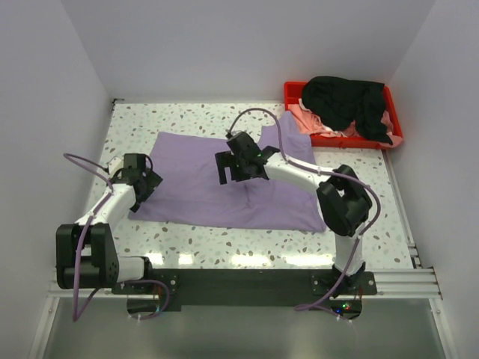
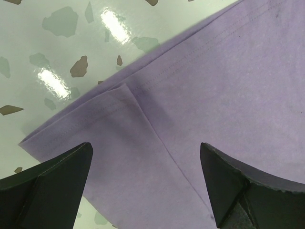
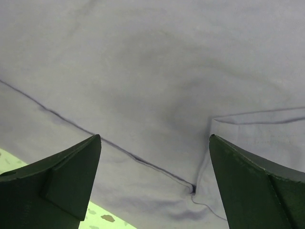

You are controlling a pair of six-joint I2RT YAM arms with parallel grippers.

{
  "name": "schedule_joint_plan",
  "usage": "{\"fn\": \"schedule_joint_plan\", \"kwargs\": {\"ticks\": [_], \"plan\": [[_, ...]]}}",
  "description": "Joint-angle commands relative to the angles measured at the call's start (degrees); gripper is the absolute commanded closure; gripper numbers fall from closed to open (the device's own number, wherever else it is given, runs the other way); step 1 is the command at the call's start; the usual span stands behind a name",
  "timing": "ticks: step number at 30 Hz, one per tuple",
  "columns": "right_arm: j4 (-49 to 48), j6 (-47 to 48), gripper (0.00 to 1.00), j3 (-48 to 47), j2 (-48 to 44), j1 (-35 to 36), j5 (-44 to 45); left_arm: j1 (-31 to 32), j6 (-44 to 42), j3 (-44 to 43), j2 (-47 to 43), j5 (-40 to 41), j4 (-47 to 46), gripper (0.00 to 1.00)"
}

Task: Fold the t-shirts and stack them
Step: Fold the tshirt

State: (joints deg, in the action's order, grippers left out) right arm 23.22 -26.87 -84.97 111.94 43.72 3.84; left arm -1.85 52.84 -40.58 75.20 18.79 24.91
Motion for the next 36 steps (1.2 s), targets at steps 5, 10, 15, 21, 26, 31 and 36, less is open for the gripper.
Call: {"fn": "schedule_joint_plan", "kwargs": {"ticks": [5,10,15,21,26,31,36], "plan": [[4.28,1.38,0.01,12.6,-16.63,-0.74,7.32,0.61,-4.76,-2.22,-1.72,-8.3,-5.73,0.0],[6.22,0.77,0.01,23.16,-24.74,-6.18,6.19,5.88,-6.35,-5.73,0.38,-9.03,-8.64,0.0],[5.26,2.79,0.01,28.1,-26.34,-7.34,4.79,7.3,-6.61,-9.34,9.25,-9.56,-8.65,0.0],[3.41,2.26,0.01,29.77,-22.21,-7.34,3.11,7.3,-7.48,-10.75,16.29,-8.68,-6.45,0.0],[3.15,2.26,0.01,32.75,-21.15,-7.34,2.58,7.3,-8.02,-6.45,16.03,-6.05,-5.05,0.0],[0.95,2.88,0.01,36.8,-21.24,-7.25,-2.86,7.3,-6.26,-0.4,13.23,-4.82,-2.41,0.0],[-0.54,2.0,0.01,41.37,-23.51,-6.2,-6.2,7.21,-2.84,5.49,5.5,0.81,1.72,0.0]]}}
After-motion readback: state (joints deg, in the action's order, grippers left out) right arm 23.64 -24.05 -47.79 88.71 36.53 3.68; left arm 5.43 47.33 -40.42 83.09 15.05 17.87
